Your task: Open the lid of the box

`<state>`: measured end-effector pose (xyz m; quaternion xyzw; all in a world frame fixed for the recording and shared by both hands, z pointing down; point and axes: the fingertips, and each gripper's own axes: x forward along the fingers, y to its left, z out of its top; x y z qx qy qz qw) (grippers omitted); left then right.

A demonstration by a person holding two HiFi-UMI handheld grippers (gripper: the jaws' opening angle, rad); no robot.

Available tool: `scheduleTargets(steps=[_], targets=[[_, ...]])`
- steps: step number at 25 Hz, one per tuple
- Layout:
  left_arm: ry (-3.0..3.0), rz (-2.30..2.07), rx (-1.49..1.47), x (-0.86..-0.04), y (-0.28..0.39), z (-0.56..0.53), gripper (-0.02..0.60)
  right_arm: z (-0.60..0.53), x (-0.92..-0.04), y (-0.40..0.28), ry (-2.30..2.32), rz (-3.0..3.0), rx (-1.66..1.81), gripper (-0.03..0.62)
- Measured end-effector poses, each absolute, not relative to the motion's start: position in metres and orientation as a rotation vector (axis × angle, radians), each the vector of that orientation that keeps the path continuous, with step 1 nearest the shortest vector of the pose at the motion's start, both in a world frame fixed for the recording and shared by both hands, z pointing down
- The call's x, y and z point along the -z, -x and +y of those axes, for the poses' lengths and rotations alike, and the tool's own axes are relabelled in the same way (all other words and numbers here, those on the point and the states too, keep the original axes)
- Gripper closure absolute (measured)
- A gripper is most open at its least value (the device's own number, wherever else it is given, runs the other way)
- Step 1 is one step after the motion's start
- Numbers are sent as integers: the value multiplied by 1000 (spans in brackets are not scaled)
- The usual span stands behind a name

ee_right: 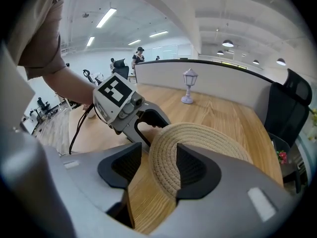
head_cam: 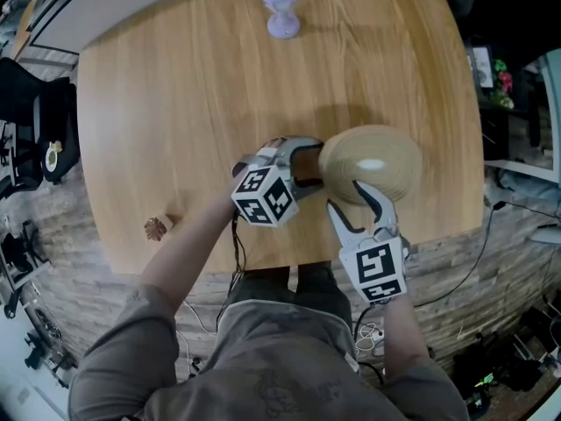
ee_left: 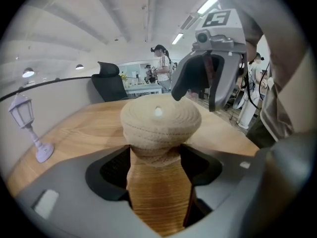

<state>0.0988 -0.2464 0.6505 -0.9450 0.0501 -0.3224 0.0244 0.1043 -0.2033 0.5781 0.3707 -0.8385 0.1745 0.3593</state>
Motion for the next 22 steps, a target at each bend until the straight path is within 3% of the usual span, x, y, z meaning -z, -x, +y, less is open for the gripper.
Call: scheduleTargets(steps=[9,20,22], targets=[[3037,129,1006,-656,-97,-245,307,-205,-600,-99,-896,-2116,-421,388],[3112,159,978,-658,-95,-244,322,-213,-626,-92,-807,-1804,79,392],[3124,173,977,-659,-95,-244,325,-212,-627,-91,-819,-1791,130,421]])
